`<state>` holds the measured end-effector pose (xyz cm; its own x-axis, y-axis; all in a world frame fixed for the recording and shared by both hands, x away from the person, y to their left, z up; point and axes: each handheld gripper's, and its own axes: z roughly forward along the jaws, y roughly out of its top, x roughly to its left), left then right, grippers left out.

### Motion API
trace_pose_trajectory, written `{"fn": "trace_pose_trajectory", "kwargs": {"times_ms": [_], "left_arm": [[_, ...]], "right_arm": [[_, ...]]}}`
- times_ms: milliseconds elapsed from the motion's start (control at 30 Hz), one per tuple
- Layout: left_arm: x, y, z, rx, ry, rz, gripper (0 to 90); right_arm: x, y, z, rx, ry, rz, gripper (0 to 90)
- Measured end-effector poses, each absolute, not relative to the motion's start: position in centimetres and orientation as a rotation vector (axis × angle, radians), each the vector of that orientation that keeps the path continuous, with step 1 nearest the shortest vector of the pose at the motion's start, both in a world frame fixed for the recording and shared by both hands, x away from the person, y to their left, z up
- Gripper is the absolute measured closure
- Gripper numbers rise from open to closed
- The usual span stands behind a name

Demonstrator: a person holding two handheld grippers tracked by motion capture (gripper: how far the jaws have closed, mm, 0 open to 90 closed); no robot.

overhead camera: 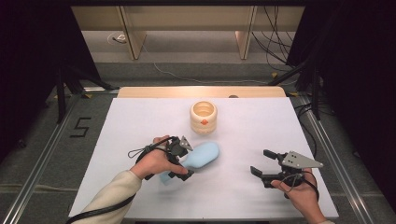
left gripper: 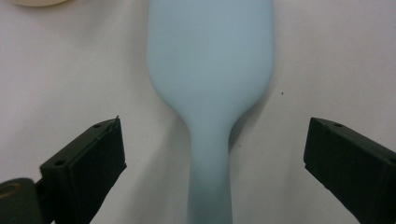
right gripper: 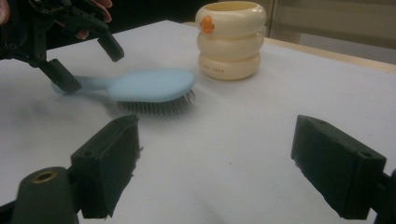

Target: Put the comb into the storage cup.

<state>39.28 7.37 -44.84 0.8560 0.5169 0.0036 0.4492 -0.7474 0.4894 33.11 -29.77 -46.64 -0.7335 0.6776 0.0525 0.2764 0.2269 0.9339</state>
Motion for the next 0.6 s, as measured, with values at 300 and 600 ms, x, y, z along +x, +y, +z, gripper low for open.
{"fn": "trace_pose_trajectory", "kwargs": {"times_ms": [300,600], "left_arm": [[39.66,7.13,-45.37,2.585,0.712,0.195,9.1],[39.9,6.58,-45.78,2.636,0.698,0.191,15.3]], "right_arm": [[33.14,-29.76,-46.68,0.884,2.146,1.506,16.4],[33.17,-29.75,-46.73,0.884,2.149,1.507,16.4]]}}
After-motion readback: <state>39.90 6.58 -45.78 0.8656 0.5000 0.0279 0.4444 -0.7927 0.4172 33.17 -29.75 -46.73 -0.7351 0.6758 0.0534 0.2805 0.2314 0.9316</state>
